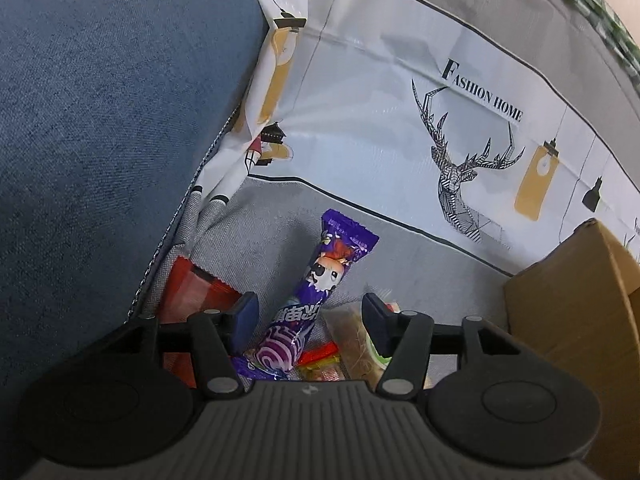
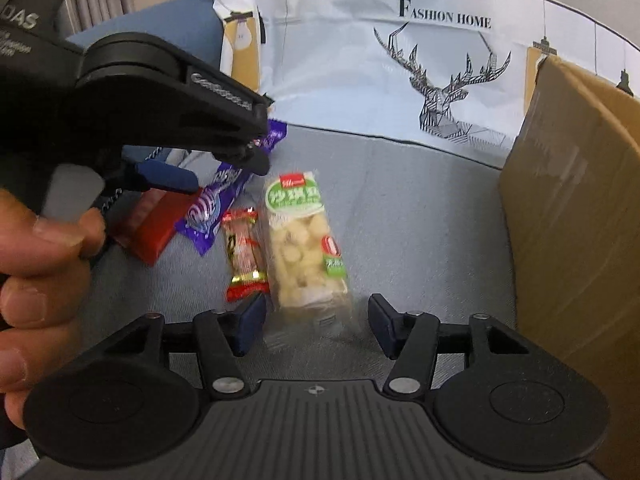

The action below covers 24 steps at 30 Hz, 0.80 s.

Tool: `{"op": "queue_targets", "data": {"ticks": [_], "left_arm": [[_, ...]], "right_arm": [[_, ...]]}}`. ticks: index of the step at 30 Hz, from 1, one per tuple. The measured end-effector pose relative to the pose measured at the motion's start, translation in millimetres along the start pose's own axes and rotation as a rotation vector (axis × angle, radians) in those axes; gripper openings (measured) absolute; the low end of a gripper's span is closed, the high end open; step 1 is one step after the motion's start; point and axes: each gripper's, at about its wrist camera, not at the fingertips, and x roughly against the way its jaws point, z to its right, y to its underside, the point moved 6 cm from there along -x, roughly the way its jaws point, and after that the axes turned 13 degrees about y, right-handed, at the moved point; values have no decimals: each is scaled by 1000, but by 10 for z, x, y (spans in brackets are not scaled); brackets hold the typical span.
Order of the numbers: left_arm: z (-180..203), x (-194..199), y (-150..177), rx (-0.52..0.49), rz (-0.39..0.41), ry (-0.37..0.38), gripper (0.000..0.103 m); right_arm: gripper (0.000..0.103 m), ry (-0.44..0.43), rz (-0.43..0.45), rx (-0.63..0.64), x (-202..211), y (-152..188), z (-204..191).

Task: Organize snacks
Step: 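Grasp the purple candy bar with the left tool while the right tool reaches toward the cracker bar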

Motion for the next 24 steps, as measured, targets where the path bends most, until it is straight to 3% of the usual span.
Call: {"op": "queue_targets", "data": {"ticks": [3, 5, 10, 16, 17, 24], "left_arm": [[-24, -3, 8, 9, -1, 4, 55], [-29, -2, 10, 18, 0, 6, 40], [-66, 2, 41, 50, -35, -21, 17], [5, 257, 76, 78, -20, 5, 14], [26, 326, 91, 89, -20, 18, 14], [235, 749, 345, 30, -133, 21, 14]], "right_arm": [[50, 7, 6, 13, 0, 26, -25], [42, 0, 11, 12, 7, 23, -24], [37, 9, 30, 32, 29, 30, -13], [23, 17, 27, -30, 161, 22, 145], [1, 5, 20, -41, 211, 21, 165], [1, -9, -32, 65, 591, 184, 121]]}}
